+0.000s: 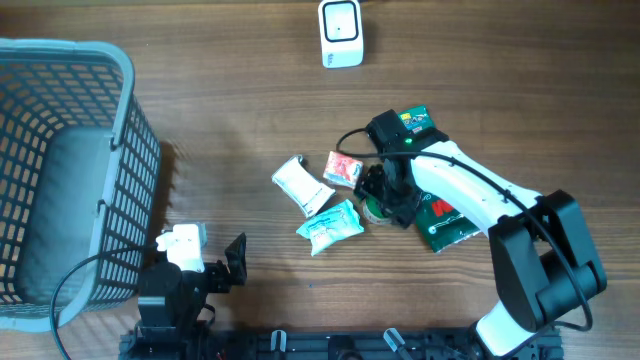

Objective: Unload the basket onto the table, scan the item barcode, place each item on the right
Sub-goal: 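Lower the right gripper and grasp the green-capped jar, then lift the jar and hold it in front of the white scanner, then carry the jar right and set it at the table's right edge, then reach the right gripper to the green glove package and grasp it, then lift the glove package upward toward the white scanner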

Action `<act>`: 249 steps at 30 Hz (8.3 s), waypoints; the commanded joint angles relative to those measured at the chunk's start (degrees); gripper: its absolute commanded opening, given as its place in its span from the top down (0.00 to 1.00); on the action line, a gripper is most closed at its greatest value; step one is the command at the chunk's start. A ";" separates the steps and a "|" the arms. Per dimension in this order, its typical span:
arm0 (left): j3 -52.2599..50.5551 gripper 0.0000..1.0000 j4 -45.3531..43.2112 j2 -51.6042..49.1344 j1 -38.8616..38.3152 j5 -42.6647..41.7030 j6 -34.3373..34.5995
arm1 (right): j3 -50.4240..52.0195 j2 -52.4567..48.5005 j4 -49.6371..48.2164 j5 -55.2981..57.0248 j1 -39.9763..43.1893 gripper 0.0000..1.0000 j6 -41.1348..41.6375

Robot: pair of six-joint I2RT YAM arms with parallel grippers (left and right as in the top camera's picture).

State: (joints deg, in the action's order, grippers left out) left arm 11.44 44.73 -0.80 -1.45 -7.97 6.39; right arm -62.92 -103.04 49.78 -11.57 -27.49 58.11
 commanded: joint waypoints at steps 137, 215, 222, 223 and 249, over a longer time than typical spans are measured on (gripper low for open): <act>-0.26 0.00 -0.09 0.42 -0.15 0.11 0.50 | -35.45 -23.30 -67.60 31.87 7.43 0.39 -59.47; -0.26 0.00 -0.07 0.42 -0.15 0.11 0.50 | -8.68 -12.92 1.16 13.68 7.32 0.00 -62.69; -0.26 0.00 -0.09 0.42 -0.15 0.11 0.50 | -6.60 -21.42 3.04 7.65 9.25 0.72 -60.43; -0.26 0.00 -0.09 0.42 -0.15 0.11 0.50 | -6.62 -21.40 3.56 4.85 9.25 0.87 -60.15; -0.26 0.00 -0.09 0.42 -0.15 0.11 0.50 | -33.68 -16.31 37.40 -81.42 8.72 0.96 -92.39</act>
State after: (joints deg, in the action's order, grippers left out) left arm 11.44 44.77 -0.80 -1.45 -7.99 6.39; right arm -96.03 -120.11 91.29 -75.79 -18.17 -27.29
